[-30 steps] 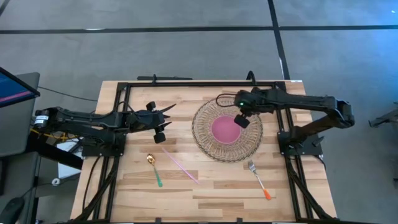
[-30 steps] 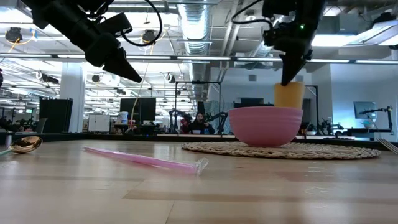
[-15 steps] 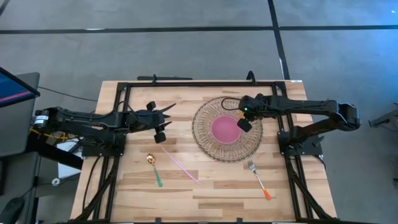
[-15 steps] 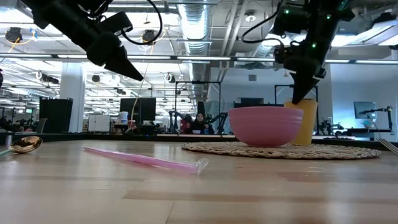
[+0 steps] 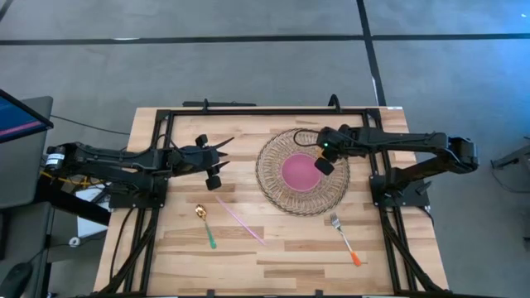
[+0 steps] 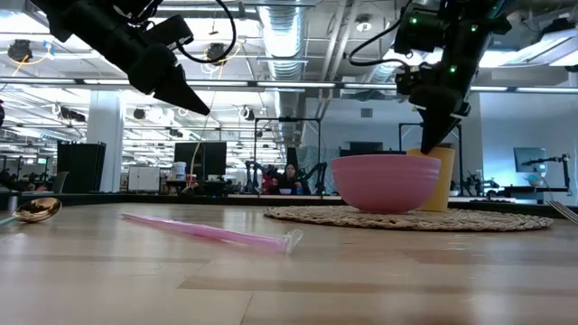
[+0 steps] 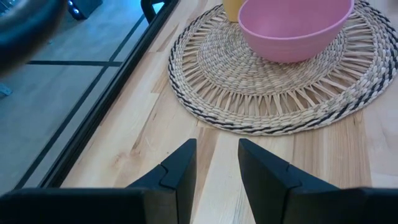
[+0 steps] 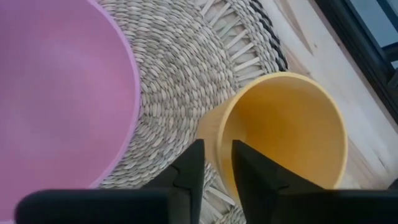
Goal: Pick & Place Utensil
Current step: Put the orange fork into the pink bowl
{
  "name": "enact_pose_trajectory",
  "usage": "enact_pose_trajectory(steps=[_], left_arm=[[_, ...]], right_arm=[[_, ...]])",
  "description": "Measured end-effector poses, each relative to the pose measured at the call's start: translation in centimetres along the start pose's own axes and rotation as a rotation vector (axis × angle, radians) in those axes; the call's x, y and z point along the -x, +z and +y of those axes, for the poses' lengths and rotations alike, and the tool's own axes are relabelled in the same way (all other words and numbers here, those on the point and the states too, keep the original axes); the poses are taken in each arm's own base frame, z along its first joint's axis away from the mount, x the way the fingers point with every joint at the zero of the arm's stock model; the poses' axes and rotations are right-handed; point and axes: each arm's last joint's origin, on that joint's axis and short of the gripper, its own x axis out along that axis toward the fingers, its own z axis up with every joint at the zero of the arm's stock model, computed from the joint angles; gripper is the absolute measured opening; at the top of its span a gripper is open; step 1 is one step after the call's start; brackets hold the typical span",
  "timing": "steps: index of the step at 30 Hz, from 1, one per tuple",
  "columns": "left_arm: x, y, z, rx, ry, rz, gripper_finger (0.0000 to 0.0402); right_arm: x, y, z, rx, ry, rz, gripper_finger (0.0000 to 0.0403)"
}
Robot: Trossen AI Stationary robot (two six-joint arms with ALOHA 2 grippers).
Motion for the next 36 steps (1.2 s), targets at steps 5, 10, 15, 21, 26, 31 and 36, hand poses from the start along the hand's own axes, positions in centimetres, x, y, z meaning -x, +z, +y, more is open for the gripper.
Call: enact_pose_trajectory(steps=[5, 10, 15, 21, 26, 31, 36], left_arm=[[0.0, 0.1, 0.0, 0.002, 0.001, -0.006, 0.012], [0.0, 0.1, 0.0, 0.005, 0.002, -0.014, 0.012], [0.0, 0.2, 0.0, 0.006, 0.002, -0.016, 0.012], [0.0, 0.2, 0.0, 0.007, 0.002, -0.018, 0.012], [0.0, 0.2, -0.2, 0.007, -0.073, -0.03, 0.012], [0.0, 0.3, -0.5, 0.005, -0.172, -0.044, 0.012], [0.1, 0.3, -0.5, 0.006, -0.18, -0.046, 0.012]], right_arm=[[0.6, 0.3, 0.1, 0.008, 0.003, 0.001, 0.0102], [2.5, 1.3, 0.3, 0.017, 0.016, -0.014, 0.0109], [4.1, 2.1, 1.1, 0.039, 0.048, -0.064, 0.0108], [5.2, 2.0, 2.5, 0.028, 0.09, -0.092, 0.0108], [5.7, 1.4, 3.9, -0.032, 0.127, -0.092, 0.0108], [6.4, 0.8, 5.4, -0.067, 0.176, -0.102, 0.0108], [6.9, 0.0, 7.1, -0.053, 0.218, -0.104, 0.0108]])
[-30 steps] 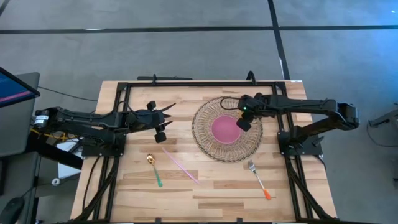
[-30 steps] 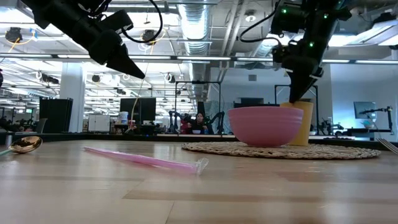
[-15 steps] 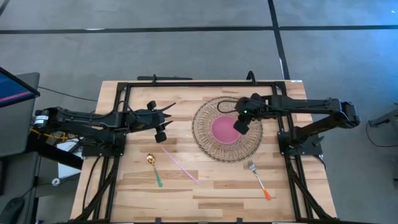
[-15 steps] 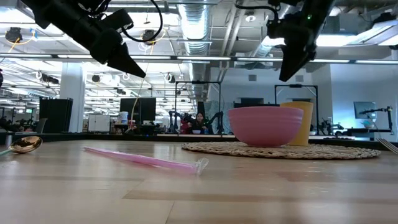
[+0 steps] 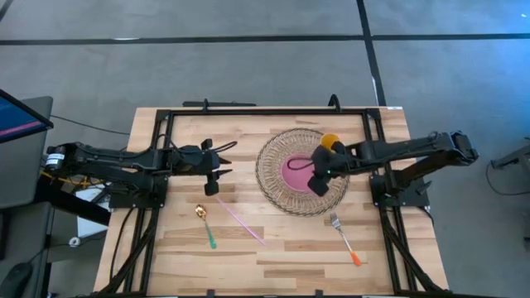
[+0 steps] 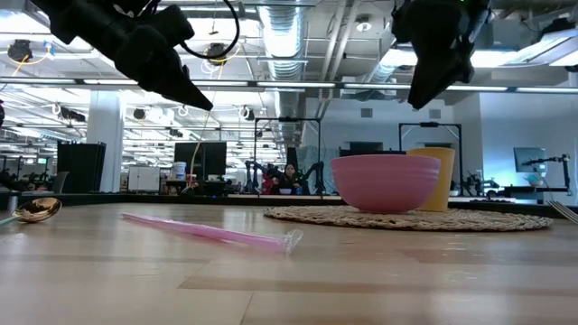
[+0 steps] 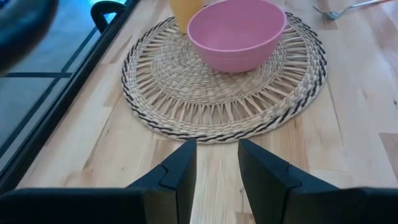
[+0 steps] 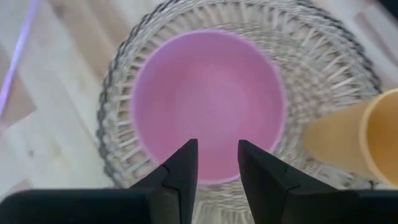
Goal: Pick & Place Utensil
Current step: Put the orange fork into the pink bowl
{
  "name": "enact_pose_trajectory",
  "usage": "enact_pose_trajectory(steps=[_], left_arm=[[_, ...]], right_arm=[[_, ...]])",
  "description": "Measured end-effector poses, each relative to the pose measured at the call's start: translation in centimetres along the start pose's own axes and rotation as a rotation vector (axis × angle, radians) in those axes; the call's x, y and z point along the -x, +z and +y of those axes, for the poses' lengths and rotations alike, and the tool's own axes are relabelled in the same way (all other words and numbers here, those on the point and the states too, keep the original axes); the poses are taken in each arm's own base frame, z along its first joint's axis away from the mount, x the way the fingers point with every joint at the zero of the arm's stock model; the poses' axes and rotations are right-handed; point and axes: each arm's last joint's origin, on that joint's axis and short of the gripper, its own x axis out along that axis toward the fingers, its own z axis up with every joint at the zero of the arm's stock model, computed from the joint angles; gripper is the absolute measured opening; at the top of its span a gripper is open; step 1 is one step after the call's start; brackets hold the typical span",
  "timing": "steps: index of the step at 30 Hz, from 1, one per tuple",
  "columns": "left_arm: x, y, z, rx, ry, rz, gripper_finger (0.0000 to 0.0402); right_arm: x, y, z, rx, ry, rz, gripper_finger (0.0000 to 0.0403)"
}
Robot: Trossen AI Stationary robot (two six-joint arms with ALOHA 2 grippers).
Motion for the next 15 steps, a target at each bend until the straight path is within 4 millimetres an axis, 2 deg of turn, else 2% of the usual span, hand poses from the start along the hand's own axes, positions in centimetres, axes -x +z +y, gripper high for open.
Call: enact_pose_trajectory(steps=[7, 15], left_arm=[[0.0, 0.0, 0.0, 0.0, 0.0, 0.0, 0.012], [0.0, 0.0, 0.0, 0.0, 0.0, -0.001, 0.012]], right_arm=[[-0.9, -0.7, 2.6, 0.05, 0.047, -0.001, 0.0108], [-4.3, 0.1, 5.5, 0.148, 0.11, -0.065, 0.0108]])
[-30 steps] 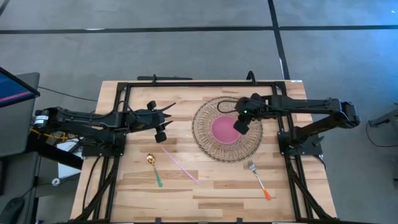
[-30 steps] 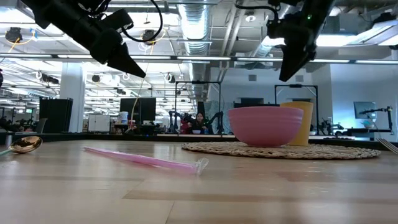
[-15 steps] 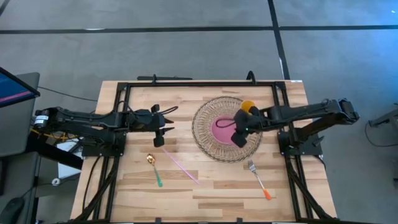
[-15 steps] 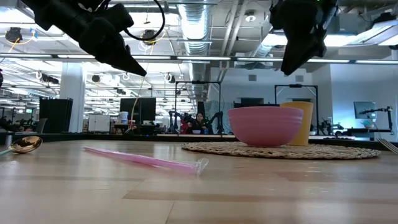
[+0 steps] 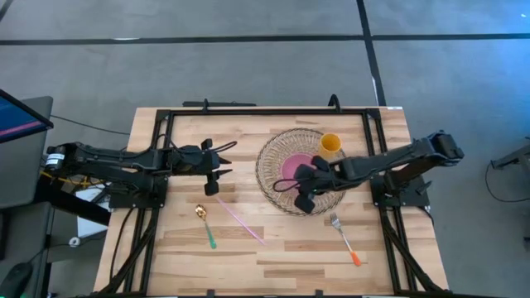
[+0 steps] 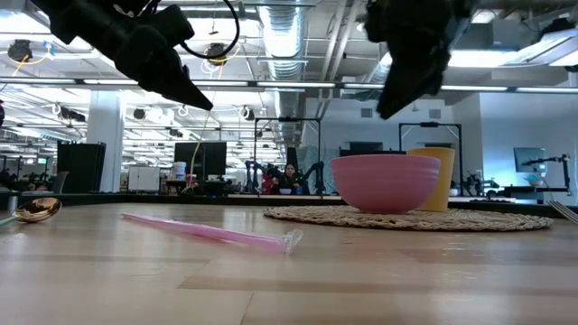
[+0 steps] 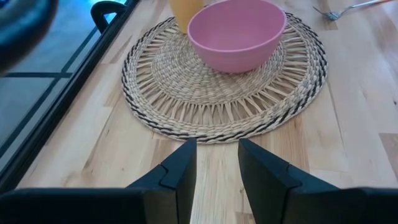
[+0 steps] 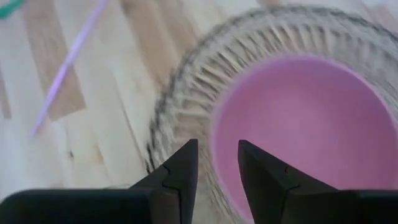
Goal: Pick & Place Utensil
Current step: Put the orange fork into the pink bowl
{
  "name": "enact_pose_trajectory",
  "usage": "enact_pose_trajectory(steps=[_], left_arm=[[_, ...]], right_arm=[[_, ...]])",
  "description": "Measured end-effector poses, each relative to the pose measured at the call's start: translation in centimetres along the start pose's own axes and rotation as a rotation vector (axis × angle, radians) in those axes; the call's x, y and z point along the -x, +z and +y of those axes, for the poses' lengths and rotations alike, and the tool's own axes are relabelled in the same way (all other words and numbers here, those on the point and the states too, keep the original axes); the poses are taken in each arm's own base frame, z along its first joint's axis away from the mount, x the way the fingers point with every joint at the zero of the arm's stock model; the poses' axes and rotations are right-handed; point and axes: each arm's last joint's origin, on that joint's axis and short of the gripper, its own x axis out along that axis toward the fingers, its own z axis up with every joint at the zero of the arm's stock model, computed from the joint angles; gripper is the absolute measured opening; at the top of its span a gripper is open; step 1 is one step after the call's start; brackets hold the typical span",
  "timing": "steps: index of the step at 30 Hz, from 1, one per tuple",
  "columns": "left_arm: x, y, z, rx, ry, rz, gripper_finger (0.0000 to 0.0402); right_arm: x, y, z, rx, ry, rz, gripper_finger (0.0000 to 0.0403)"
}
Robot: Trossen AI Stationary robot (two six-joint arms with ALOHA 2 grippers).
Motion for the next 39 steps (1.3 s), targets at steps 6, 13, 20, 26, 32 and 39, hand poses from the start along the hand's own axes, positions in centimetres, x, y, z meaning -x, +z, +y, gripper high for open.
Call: enact_pose_trajectory(steps=[6, 13, 20, 26, 32, 39], left_arm=[[0.0, 0.0, 0.0, 0.0, 0.0, 0.0, 0.012], [0.0, 0.0, 0.0, 0.0, 0.0, 0.0, 0.012], [0.0, 0.0, 0.0, 0.0, 0.0, 0.0, 0.012], [0.0, 0.0, 0.0, -0.041, 0.0, -0.001, 0.012], [0.0, 0.1, 0.0, -0.128, 0.001, -0.007, 0.012], [0.0, 0.4, 0.1, -0.125, 0.008, -0.039, 0.012]], right_arm=[[-2.1, 0.7, 0.6, 0.078, 0.096, -0.011, 0.0108], [-1.4, 1.0, 0.1, 0.048, 0.093, -0.019, 0.0108], [0.0, 0.1, 0.2, -0.053, 0.088, 0.029, 0.0108], [0.9, -2.5, 1.5, -0.192, 0.032, 0.176, 0.0108], [2.6, -5.9, 3.7, -0.376, -0.038, 0.293, 0.0108], [5.0, -9.8, 6.6, -0.533, -0.034, 0.424, 0.0107]])
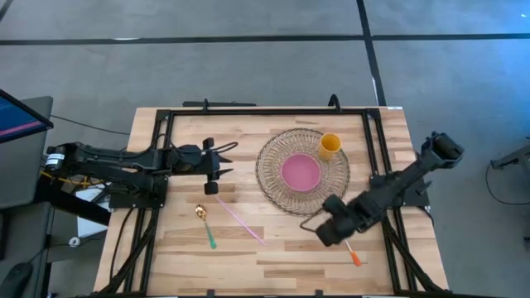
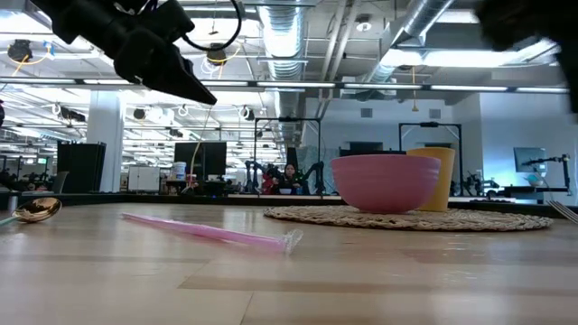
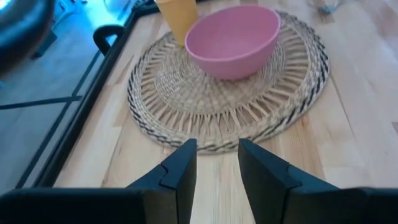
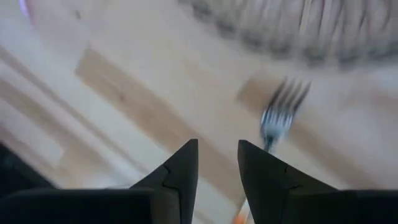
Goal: Pick & Place Utensil
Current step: Put the orange fork into the pink bowl
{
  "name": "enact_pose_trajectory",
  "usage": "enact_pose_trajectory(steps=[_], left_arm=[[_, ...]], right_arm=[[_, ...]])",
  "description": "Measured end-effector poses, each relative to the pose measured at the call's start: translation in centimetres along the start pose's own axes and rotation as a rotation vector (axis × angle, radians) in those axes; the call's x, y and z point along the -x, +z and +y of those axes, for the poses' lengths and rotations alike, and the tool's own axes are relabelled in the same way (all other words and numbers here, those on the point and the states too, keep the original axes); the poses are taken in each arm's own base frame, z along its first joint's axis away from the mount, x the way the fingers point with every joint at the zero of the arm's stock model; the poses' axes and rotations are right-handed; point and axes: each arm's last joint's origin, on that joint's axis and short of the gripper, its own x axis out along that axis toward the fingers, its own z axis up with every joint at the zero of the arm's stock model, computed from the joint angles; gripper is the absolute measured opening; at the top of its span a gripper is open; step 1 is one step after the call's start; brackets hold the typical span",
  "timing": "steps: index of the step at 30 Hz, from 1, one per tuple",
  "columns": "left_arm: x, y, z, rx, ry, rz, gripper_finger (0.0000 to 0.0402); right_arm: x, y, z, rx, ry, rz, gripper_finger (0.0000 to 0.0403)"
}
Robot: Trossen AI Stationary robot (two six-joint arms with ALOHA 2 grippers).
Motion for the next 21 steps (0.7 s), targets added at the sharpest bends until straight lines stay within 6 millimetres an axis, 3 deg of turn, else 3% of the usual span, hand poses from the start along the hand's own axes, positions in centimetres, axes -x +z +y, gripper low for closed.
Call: enact_pose_trajectory(steps=[7, 13, 21], left_arm=[[0.0, 0.7, 0.2, 0.014, 0.02, -0.074, 0.012], [0.1, 1.4, 0.4, 0.028, 0.041, -0.145, 0.012], [0.2, 1.9, 0.6, 0.038, 0.054, -0.195, 0.012]], right_arm=[[-2.1, -3.1, -1.9, -0.137, -0.09, 0.142, 0.0107], [-4.2, -4.4, -2.4, -0.174, 0.001, 0.168, 0.0107], [-6.9, -5.5, -3.5, -0.2, -0.065, 0.134, 0.0107]])
